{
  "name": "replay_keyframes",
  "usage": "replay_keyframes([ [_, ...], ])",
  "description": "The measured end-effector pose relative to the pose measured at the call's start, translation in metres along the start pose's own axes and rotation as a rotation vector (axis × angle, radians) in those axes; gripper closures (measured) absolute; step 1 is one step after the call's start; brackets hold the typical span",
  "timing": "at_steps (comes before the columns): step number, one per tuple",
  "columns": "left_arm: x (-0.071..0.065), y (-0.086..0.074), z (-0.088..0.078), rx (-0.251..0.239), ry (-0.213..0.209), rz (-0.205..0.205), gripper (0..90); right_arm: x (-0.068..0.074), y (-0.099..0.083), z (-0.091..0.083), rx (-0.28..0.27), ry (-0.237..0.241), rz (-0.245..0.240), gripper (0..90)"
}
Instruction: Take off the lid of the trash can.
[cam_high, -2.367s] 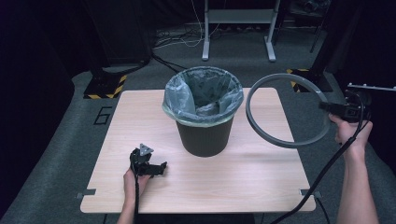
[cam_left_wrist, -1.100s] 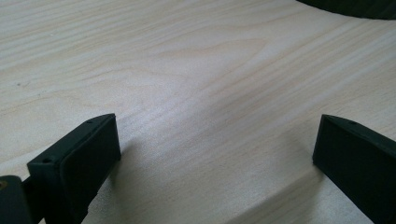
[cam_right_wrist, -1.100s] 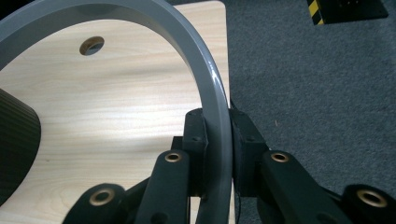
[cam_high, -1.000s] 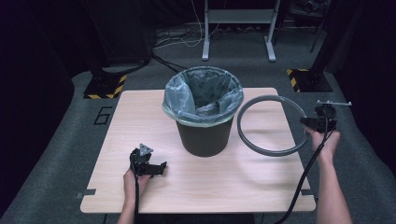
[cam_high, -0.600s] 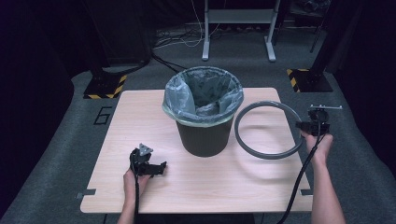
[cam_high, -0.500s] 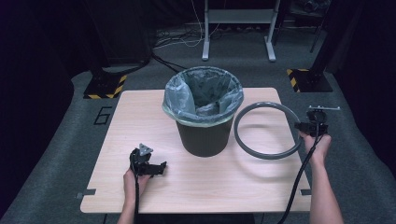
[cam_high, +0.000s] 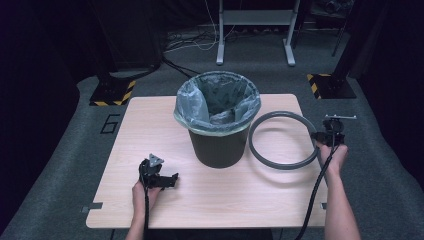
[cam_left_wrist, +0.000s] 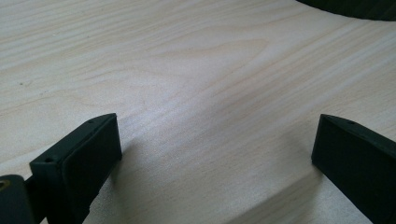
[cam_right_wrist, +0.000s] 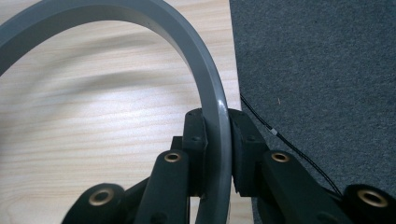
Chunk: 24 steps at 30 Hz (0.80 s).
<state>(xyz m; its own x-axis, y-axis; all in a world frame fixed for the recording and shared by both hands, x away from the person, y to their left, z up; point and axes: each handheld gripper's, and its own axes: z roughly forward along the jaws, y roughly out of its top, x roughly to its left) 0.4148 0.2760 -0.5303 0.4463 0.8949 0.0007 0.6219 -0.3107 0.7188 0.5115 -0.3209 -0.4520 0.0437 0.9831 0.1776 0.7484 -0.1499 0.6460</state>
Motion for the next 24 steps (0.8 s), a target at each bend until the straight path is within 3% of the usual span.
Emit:
replay_keyframes([
  [24,0.0,0.0,0.0,0.0,0.0,0.0,1.4,0.004,-0.001,0.028,0.045,-0.021,-0.002,77.8],
])
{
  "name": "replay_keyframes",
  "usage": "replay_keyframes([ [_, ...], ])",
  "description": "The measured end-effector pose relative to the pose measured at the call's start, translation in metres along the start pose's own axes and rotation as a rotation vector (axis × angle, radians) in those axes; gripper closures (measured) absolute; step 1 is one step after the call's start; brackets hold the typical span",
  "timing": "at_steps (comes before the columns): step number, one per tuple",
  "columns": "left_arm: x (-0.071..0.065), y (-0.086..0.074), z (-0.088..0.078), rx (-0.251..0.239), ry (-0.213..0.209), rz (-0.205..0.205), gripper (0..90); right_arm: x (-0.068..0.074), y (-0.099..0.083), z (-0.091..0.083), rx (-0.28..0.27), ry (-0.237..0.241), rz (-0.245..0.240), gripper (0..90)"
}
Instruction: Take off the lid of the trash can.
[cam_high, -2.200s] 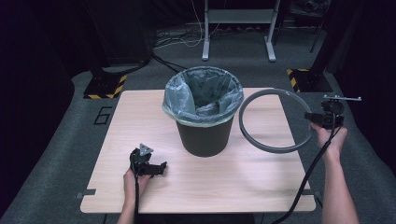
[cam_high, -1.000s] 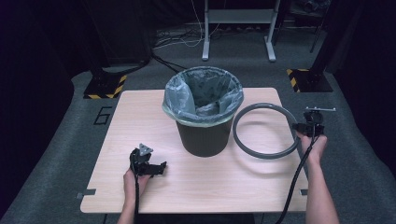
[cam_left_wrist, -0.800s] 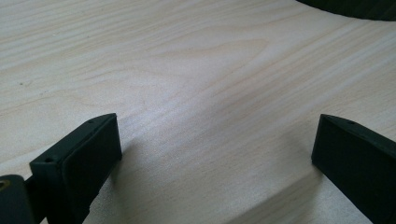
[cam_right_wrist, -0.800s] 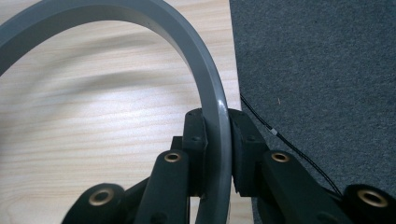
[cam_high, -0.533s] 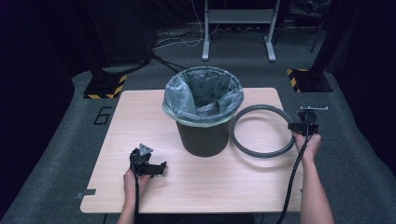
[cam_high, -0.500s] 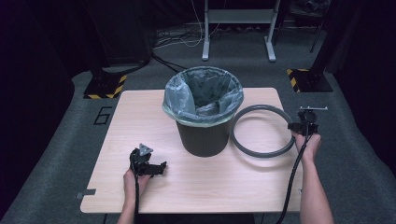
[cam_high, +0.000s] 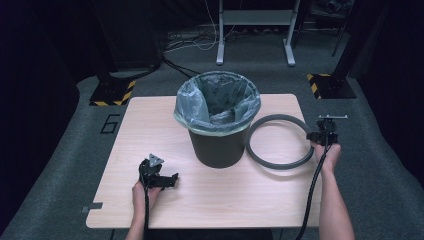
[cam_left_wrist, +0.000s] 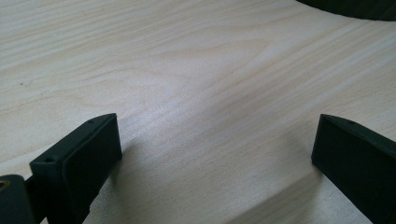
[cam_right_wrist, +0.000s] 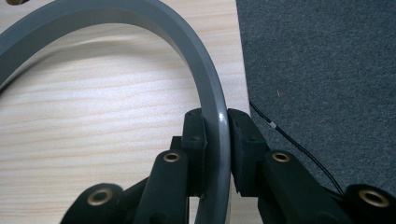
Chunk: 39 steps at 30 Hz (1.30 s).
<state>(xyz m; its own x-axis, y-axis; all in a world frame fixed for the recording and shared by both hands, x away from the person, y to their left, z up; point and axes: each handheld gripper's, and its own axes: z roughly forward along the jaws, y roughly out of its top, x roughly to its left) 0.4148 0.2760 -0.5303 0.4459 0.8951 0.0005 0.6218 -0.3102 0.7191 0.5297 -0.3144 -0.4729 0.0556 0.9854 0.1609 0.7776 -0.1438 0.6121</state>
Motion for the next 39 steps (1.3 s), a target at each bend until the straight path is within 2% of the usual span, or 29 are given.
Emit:
replay_keyframes([
  [9,0.0,0.0,0.0,0.0,0.0,0.0,1.5,-0.003,-0.008,0.01,0.019,0.01,0.0,77.3],
  [18,0.0,0.0,0.0,0.0,0.0,0.0,1.4,-0.01,-0.014,0.01,0.019,0.026,0.018,74.2],
  [20,0.0,0.0,0.0,0.0,0.001,-0.001,1.4,-0.011,-0.014,0.01,0.015,0.037,0.029,68.9],
  [24,0.0,0.0,0.0,0.001,0.002,-0.002,1.5,-0.011,-0.014,0.009,0.038,0.063,0.017,42.4],
  [25,0.0,0.0,0.0,0.0,0.003,-0.004,1.5,-0.01,-0.014,0.009,0.04,0.079,0.014,29.9],
  [28,0.0,0.0,0.0,0.0,0.003,-0.004,1.5,-0.008,-0.014,0.004,0.019,0.096,0.011,17.7],
  [35,0.0,0.0,0.0,0.0,0.005,-0.009,1.4,0.004,-0.01,-0.008,0.0,0.149,-0.068,7.0],
  [39,-0.001,0.0,0.0,0.002,0.011,-0.022,1.3,0.012,-0.01,-0.012,0.002,0.224,-0.121,0.0],
])
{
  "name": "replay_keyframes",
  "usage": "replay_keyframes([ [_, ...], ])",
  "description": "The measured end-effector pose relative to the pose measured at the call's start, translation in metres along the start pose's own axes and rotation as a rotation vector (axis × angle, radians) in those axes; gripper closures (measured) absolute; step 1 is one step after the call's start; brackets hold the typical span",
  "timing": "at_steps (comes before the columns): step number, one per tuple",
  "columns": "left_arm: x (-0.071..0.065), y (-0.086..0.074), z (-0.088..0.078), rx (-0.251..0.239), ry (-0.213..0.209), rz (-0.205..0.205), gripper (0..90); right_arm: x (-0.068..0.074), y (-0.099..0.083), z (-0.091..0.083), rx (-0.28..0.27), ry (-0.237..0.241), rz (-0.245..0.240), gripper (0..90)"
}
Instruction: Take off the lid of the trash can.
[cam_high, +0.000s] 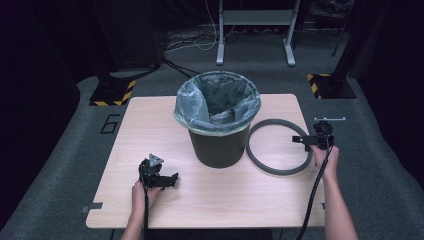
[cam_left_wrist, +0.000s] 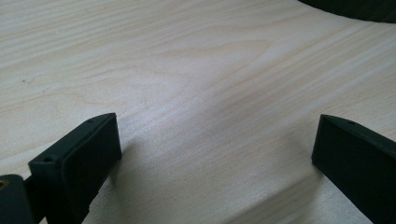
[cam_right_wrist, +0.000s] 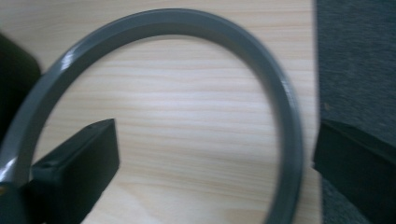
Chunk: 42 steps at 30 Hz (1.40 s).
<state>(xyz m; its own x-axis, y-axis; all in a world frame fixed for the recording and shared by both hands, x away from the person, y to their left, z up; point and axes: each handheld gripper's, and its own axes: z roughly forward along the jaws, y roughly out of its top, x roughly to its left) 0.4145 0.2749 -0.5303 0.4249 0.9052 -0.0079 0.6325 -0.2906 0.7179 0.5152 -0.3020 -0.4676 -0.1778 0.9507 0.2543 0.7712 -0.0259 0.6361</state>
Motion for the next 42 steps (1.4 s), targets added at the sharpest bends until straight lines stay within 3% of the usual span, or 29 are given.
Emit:
replay_keyframes([
  [5,0.003,0.001,0.0,-0.001,0.011,-0.002,1.8,0.012,0.0,-0.003,0.004,0.011,-0.029,0.0],
  [7,0.005,0.001,-0.001,-0.004,0.013,-0.019,4.1,0.018,0.001,-0.005,0.032,0.015,-0.043,0.0],
  [10,0.008,0.002,-0.003,-0.001,-0.018,-0.029,4.1,0.024,0.001,-0.007,0.061,0.034,-0.081,0.0],
  [15,0.01,0.008,-0.008,0.009,-0.05,-0.041,2.3,0.033,-0.002,-0.013,0.053,0.069,-0.122,0.0],
  [22,0.012,0.028,-0.02,0.015,-0.075,-0.042,0.4,0.049,-0.003,-0.02,0.039,0.123,-0.165,0.0],
  [32,0.018,0.059,-0.034,-0.014,-0.121,-0.037,0.2,0.071,0.001,-0.029,0.027,0.124,-0.23,0.6],
  [42,0.02,0.078,-0.037,-0.026,-0.149,-0.047,0.2,0.089,0.008,-0.032,0.027,0.134,-0.266,2.1],
])
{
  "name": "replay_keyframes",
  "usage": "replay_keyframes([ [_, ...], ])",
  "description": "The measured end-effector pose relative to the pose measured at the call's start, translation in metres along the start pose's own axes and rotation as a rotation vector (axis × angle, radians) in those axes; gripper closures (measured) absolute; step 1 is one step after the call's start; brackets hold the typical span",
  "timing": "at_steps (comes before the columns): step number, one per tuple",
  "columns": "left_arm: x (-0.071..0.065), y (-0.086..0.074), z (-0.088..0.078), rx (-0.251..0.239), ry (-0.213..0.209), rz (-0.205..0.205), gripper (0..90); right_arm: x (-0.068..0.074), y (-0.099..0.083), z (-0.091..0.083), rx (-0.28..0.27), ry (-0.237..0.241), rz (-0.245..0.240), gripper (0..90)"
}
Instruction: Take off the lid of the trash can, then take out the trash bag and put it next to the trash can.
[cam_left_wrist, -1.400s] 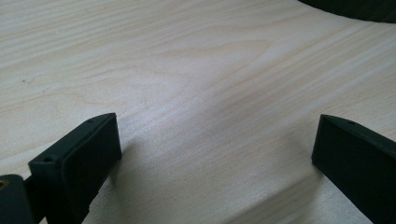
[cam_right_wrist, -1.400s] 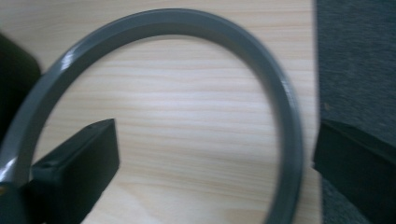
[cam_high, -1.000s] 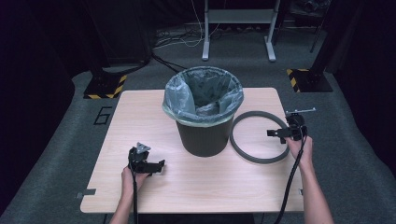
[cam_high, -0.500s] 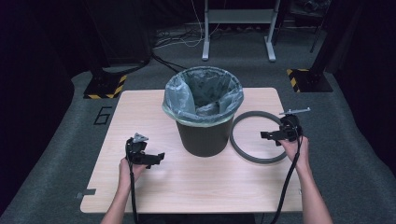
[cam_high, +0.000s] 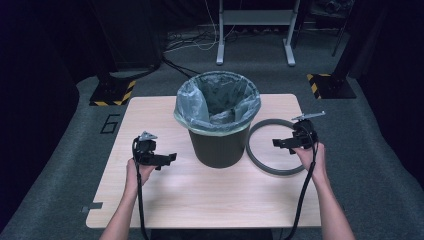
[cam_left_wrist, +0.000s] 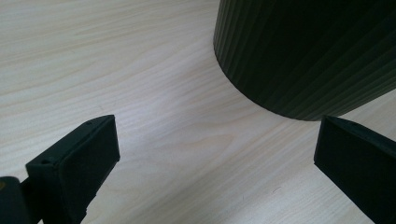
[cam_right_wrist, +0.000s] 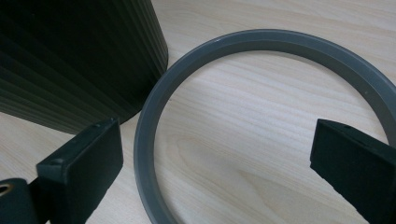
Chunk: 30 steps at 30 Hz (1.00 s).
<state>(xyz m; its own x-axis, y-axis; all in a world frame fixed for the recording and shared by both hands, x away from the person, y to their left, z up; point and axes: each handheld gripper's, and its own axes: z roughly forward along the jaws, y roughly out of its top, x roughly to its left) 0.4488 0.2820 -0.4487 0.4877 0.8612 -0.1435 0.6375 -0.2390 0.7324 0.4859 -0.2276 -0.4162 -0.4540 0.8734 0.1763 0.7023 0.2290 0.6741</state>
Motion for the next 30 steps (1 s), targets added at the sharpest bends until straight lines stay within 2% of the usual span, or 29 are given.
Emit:
replay_keyframes([
  [5,-0.002,0.011,-0.004,-0.01,-0.004,0.016,0.2,0.005,0.004,-0.003,0.003,0.003,-0.007,2.9],
  [8,-0.001,0.018,-0.006,-0.016,-0.024,0.006,0.2,0.009,0.009,-0.007,0.003,0.003,-0.015,3.6],
  [14,-0.002,0.035,-0.013,-0.017,-0.041,0.029,0.3,0.017,0.019,-0.014,0.002,0.005,-0.032,5.7],
  [22,-0.007,0.061,-0.025,-0.028,-0.055,0.069,0.4,0.03,0.037,-0.025,0.003,0.002,-0.07,7.9],
  [30,-0.01,0.083,-0.037,-0.048,-0.077,0.075,0.4,0.039,0.059,-0.038,-0.017,0.013,-0.09,9.3],
])
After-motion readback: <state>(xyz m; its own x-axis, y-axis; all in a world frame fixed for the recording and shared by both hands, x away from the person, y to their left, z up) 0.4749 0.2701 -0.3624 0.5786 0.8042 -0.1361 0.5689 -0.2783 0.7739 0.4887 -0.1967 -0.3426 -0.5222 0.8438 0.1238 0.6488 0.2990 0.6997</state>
